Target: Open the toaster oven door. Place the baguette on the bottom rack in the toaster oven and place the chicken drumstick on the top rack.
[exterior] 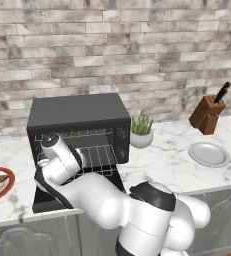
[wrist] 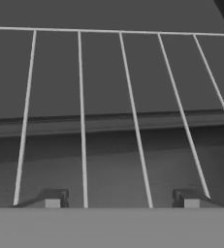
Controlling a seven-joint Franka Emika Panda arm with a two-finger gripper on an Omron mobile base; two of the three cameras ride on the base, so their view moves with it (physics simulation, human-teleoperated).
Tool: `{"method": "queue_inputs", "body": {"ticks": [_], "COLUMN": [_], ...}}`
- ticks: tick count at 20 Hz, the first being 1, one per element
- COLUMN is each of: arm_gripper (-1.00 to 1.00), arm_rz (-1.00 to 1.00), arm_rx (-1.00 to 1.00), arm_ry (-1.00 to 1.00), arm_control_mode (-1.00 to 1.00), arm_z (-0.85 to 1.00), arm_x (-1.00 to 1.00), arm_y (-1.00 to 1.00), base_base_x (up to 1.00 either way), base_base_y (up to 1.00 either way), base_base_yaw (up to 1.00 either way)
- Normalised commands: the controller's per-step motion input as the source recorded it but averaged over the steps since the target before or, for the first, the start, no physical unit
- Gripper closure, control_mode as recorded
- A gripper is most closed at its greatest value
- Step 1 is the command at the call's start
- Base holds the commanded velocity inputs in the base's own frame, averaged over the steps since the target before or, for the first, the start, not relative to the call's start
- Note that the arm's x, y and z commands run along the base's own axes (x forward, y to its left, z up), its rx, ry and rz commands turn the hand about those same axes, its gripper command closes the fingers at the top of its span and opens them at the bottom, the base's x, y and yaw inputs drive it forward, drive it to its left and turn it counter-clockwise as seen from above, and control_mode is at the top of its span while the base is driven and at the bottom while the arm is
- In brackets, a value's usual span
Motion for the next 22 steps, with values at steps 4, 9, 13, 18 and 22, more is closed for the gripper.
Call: {"method": "queue_inputs", "body": {"ticks": [4,9,13,18,22], "arm_gripper": [-1.0,-1.0,-1.0,-1.0,-1.0], "arm_rz": [0.0,0.0,0.0,0.0,0.0], "arm_rx": [0.14,0.09,0.04,0.0,0.02], "arm_ry": [0.0,-0.07,0.0,0.0,0.01], "arm_control_mode": [-1.0,-1.0,-1.0,-1.0,-1.0], "arm_z": [0.4,0.62,0.39,0.16,0.26], "arm_x": [-0.38,-0.45,-0.38,-0.3,-0.25], "arm_y": [0.0,0.0,-0.17,-0.48,-0.54], "base_base_x": [0.0,0.0,0.0,0.0,0.0], "base_base_y": [0.0,0.0,0.0,0.0,0.0], "base_base_yaw": [0.0,0.0,0.0,0.0,0.0]}}
